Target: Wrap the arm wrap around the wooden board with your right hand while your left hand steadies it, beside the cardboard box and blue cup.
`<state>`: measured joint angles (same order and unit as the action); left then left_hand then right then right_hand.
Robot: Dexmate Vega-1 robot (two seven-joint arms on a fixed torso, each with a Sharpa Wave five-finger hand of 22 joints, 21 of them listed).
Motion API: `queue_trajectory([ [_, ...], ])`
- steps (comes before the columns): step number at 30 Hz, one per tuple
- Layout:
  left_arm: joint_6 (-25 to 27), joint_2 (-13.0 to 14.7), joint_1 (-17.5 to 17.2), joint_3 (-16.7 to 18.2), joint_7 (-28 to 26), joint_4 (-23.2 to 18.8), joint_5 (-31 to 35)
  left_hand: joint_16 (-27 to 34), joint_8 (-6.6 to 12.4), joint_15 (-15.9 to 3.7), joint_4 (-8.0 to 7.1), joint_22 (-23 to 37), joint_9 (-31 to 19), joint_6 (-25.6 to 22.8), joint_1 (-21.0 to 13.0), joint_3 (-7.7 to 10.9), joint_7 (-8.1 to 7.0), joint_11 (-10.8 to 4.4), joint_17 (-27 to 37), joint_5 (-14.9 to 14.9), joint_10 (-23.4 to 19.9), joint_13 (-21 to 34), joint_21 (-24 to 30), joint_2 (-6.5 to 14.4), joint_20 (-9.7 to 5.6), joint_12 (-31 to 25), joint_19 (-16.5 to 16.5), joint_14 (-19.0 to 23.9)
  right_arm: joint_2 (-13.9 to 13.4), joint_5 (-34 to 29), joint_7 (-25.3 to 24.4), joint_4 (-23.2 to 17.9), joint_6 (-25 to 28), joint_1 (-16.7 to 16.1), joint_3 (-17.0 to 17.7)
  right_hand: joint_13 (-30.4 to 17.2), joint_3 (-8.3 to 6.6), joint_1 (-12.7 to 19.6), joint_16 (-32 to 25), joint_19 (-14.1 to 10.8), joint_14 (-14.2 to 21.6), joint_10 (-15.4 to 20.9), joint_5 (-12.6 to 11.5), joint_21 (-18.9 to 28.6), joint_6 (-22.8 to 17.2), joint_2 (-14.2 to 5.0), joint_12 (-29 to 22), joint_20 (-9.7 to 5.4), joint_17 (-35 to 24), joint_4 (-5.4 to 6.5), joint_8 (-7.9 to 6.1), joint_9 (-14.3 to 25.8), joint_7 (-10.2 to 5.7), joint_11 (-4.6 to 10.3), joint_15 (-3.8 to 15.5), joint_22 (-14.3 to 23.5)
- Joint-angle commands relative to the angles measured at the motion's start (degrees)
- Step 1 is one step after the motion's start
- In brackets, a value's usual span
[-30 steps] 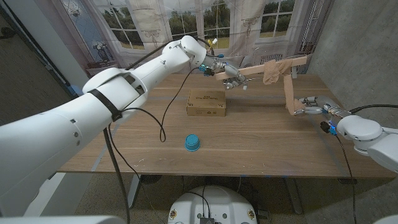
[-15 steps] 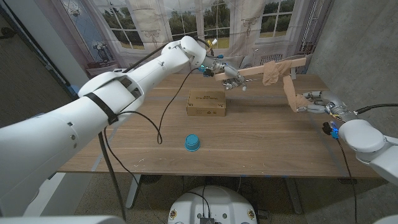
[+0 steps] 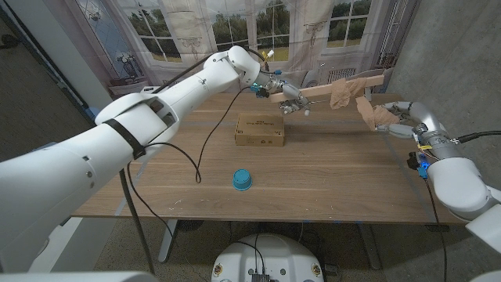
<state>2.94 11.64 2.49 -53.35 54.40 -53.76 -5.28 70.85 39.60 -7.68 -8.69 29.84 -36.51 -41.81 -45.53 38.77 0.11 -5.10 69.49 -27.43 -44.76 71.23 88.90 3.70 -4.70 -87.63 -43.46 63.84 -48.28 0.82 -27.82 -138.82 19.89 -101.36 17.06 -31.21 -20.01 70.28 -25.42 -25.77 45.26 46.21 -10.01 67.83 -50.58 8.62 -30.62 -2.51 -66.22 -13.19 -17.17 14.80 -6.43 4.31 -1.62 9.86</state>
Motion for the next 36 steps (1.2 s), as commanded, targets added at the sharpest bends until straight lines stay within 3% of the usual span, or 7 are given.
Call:
queue_trajectory([
  [1, 2.37, 0.72, -0.46, -1.05, -0.61, -1.88, 0.60, 0.58, -0.15, -4.12, 0.06, 0.29, -0.31, -0.13, 0.05, 0.01, 0.30, -0.42, 0.12, 0.11, -0.73, 0.18, 0.28, 0.72, -5.05, -2.64, -0.20, 4.66, 3.90, -12.45, -4.38, -0.93, -5.02, 1.45, -3.80, -0.26, -3.77, 9.31, 0.04, 0.25, 23.22, 12.73, -0.40, 0.18, -13.25, -10.01, -0.20, -3.21, -0.14, 3.92, -0.15, 0.41, 5.13, -1.67, 14.74, 0.13],
  [10, 2.69, 0.16, -0.24, -2.14, 0.36, -1.23, 1.00, 0.59, -0.15, -4.12, 0.06, 0.34, -0.33, -0.19, 0.05, 0.00, 0.22, -0.48, 0.16, 0.18, -0.71, 0.18, 0.29, 0.77, -5.09, -2.64, -0.21, 4.60, 5.96, -16.06, -5.33, 2.22, -13.25, 4.26, -4.72, -0.28, -3.67, 8.97, 0.45, 0.29, 23.07, 12.62, -0.50, 0.15, -13.33, -10.00, 0.03, -3.59, 0.10, 4.05, -0.08, 0.63, 4.66, -1.03, 14.80, 0.13],
  [18, 2.87, 0.03, -0.29, -2.68, 1.32, -1.04, 1.06, 0.60, -0.16, -4.11, 0.05, 0.38, -0.31, -0.24, 0.05, -0.01, 0.24, -0.62, 0.15, 0.22, -0.75, 0.18, 0.33, 0.81, -5.03, -2.66, -0.28, 4.63, 5.78, -17.84, -2.13, 2.00, -12.53, 7.46, -4.91, -0.08, -3.55, 8.71, 1.02, 0.36, 22.98, 12.43, -0.60, 0.08, -13.25, -10.08, 0.38, -3.93, 0.64, 4.16, 0.07, 0.77, 4.27, -0.70, 14.84, 0.10],
  [36, 4.85, 1.04, -0.74, -3.69, 2.33, -3.85, 1.67, 0.60, -0.17, -4.12, 0.08, 0.18, -0.33, -0.30, 0.03, -0.02, 0.22, -0.59, 0.15, 0.33, -0.74, 0.18, 0.18, 0.86, -5.08, -2.66, -0.33, 4.65, 6.14, -22.23, -2.23, 4.09, -14.71, 15.70, -6.94, 0.15, -3.21, 8.20, 1.59, 0.39, 23.30, 12.35, -0.77, 0.03, -13.37, -10.25, 0.78, -4.60, 1.02, 4.32, 0.28, 0.87, 3.53, -0.01, 14.85, 0.12],
])
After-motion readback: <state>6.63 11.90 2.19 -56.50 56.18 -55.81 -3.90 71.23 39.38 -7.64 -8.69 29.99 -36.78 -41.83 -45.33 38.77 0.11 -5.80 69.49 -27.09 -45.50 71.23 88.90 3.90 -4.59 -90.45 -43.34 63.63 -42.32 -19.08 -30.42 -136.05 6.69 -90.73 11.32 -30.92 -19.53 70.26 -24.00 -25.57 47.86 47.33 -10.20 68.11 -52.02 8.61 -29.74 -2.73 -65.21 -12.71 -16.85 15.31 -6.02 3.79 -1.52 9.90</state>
